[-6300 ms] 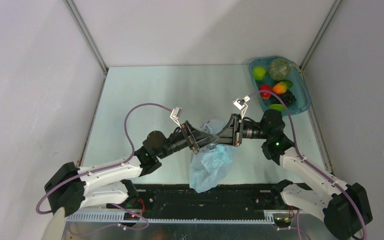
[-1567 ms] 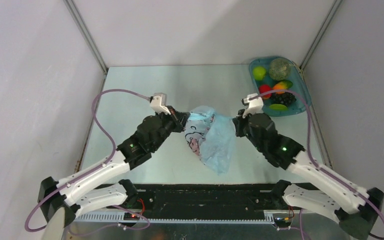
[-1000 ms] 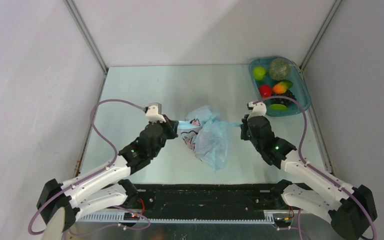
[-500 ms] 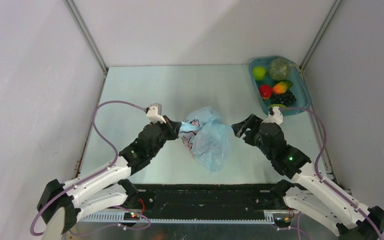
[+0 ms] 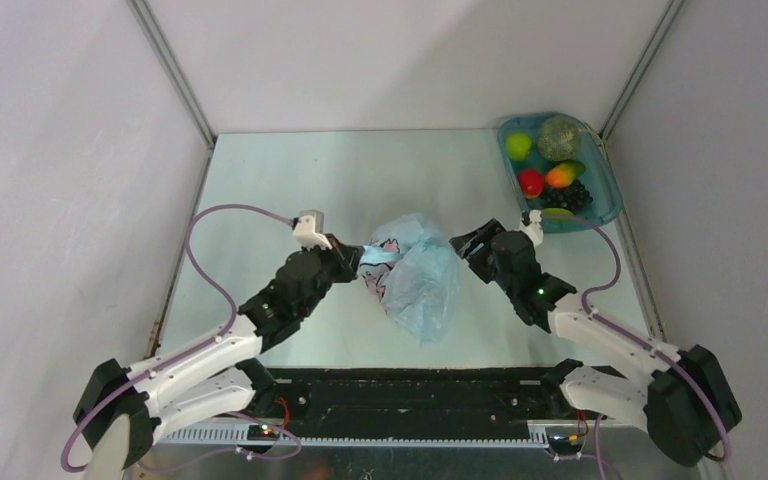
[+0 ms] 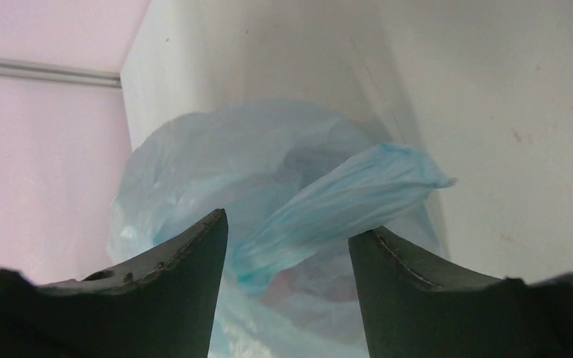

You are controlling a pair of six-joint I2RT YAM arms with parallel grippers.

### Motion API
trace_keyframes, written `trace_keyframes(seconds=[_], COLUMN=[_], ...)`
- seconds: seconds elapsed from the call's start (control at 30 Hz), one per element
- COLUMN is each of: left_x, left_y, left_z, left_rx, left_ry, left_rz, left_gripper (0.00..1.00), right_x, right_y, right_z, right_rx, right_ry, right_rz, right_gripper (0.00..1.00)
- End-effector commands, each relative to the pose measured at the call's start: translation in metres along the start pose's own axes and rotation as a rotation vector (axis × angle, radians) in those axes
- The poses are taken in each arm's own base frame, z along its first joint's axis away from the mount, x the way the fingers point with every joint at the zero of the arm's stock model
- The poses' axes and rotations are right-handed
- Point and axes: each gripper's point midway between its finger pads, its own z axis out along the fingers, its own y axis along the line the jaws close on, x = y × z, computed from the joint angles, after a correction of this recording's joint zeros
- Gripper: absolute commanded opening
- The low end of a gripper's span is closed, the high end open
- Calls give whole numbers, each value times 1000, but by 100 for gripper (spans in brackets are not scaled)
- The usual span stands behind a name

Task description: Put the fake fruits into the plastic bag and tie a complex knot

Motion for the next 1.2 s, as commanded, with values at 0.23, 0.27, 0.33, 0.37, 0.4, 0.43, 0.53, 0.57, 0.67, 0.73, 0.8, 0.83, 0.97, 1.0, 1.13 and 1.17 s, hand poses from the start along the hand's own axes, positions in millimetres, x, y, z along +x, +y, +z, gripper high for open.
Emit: trace_keyframes(seconds=[0.23, 0.27, 0.33, 0.37, 0.4, 0.43, 0.53, 0.57, 0.67, 0.73, 0.8, 0.83, 0.97, 1.0, 1.13, 1.17], left_x=[-50, -63, -75, -73, -70, -62, -27, -14, 7, 8, 0, -8, -24, -24, -4, 0], left_y=[-16, -20, -16, -8, -2, 9, 36, 47, 71, 81, 84, 79, 64, 64, 78, 79], left_z=[-14, -20, -26, -26, -25, -23, -10, -9, -8, -11, -14, -16, -19, -19, -14, -12], left_rx=[73, 82, 60, 28, 6, -29, -112, -141, -216, -260, -284, -274, -220, -222, -231, -226], left_ry=[-176, -215, -264, -274, -273, -262, -192, -174, -151, -157, -170, -184, -211, -212, -176, -166], left_rz=[83, 78, 71, 65, 61, 57, 55, 42, 23, 43, 73, 74, 77, 72, 56, 59], left_gripper=[0, 0, 0, 0, 0, 0, 0, 0, 0, 0, 0, 0, 0, 0, 0, 0], right_x=[-62, -72, -86, -88, -93, -90, -81, -75, -63, -62, -69, -76, -99, -100, -94, -90], right_y=[53, 65, 69, 63, 53, 37, -12, -27, -54, -56, -47, -36, -21, -25, -56, -60], right_z=[7, -6, -20, -19, -15, -8, 16, 20, 32, 35, 30, 25, 8, 7, 14, 17], right_rx=[-120, -137, -121, -97, -73, -30, 79, 109, 171, 176, 154, 127, 120, 138, 221, 229], right_ry=[-258, -318, -396, -397, -388, -362, -306, -295, -265, -266, -288, -310, -380, -379, -341, -326], right_rz=[-167, -191, -272, -277, -258, -258, -232, -234, -235, -254, -275, -277, -310, -313, -307, -302], right_gripper=[0, 0, 0, 0, 0, 0, 0, 0, 0, 0, 0, 0, 0, 0, 0, 0])
